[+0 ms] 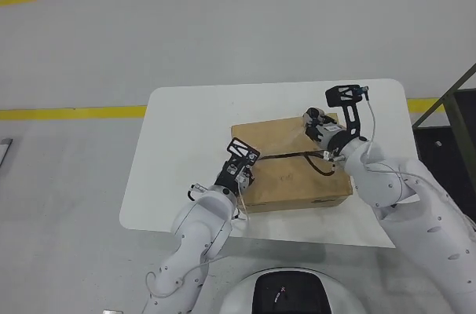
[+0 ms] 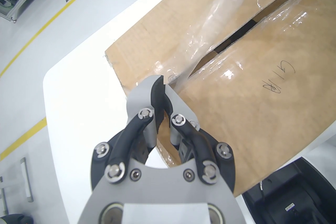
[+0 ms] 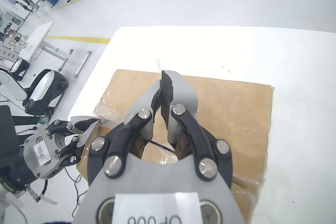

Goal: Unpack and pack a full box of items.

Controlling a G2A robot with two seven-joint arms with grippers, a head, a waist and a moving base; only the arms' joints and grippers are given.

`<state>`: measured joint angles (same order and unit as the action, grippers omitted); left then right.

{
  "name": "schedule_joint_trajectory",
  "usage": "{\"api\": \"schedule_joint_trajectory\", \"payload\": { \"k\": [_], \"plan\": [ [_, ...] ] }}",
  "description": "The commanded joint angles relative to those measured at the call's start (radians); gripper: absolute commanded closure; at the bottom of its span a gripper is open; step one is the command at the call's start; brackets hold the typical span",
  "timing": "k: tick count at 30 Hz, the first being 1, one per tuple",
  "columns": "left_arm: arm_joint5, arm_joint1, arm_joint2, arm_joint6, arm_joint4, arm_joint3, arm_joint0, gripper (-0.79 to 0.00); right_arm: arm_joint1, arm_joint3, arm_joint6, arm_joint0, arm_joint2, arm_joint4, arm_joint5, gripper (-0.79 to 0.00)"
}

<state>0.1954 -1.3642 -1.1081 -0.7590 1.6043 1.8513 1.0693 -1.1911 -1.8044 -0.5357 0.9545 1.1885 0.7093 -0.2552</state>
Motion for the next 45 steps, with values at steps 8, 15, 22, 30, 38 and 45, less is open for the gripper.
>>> {"api": "schedule_joint_trajectory", "payload": {
  "k": [8, 15, 22, 30, 38, 45],
  "plan": [
    [0.003, -0.002, 0.000, 0.001, 0.000, -0.004, -0.002, 0.000, -0.002, -0.027, 0.034, 0.062, 0.015, -0.028, -0.004, 0.000],
    [0.008, -0.003, -0.005, 0.000, 0.000, -0.001, 0.001, 0.000, -0.002, -0.027, 0.037, 0.063, 0.016, -0.025, -0.003, 0.000],
    [0.009, -0.003, -0.012, 0.001, 0.005, 0.002, 0.006, 0.000, -0.005, -0.035, 0.124, 0.123, 0.036, 0.000, -0.034, 0.000],
    [0.012, -0.004, -0.011, 0.000, 0.008, 0.001, 0.002, 0.000, -0.009, -0.064, 0.158, 0.185, 0.038, 0.017, -0.054, 0.000],
    [0.009, -0.006, -0.011, -0.004, 0.012, 0.001, 0.001, 0.000, -0.003, -0.127, 0.083, 0.214, 0.047, 0.131, -0.068, 0.000],
    [0.012, -0.007, -0.011, -0.003, 0.014, 0.005, 0.003, 0.000, -0.004, -0.129, 0.080, 0.234, 0.048, 0.189, -0.064, 0.000]
  ]
}}
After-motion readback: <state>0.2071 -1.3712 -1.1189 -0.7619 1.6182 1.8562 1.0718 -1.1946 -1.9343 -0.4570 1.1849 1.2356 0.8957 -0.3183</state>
